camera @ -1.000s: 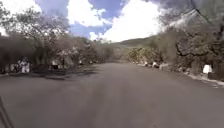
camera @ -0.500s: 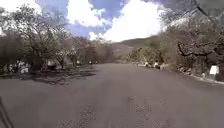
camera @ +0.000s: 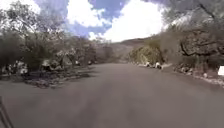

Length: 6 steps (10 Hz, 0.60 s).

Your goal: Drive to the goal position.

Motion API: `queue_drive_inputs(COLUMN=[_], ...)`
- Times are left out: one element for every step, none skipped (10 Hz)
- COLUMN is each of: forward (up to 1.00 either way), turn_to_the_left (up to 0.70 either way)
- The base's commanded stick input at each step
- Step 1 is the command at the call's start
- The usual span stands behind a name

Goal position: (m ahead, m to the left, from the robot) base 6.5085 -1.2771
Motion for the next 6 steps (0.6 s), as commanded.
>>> queue_drive_inputs(forward=[0.7,0.7,0.7,0.7,0.7,0.7], turn_to_the_left=[0.0,0.0,0.0,0.0,0.0,0.0])
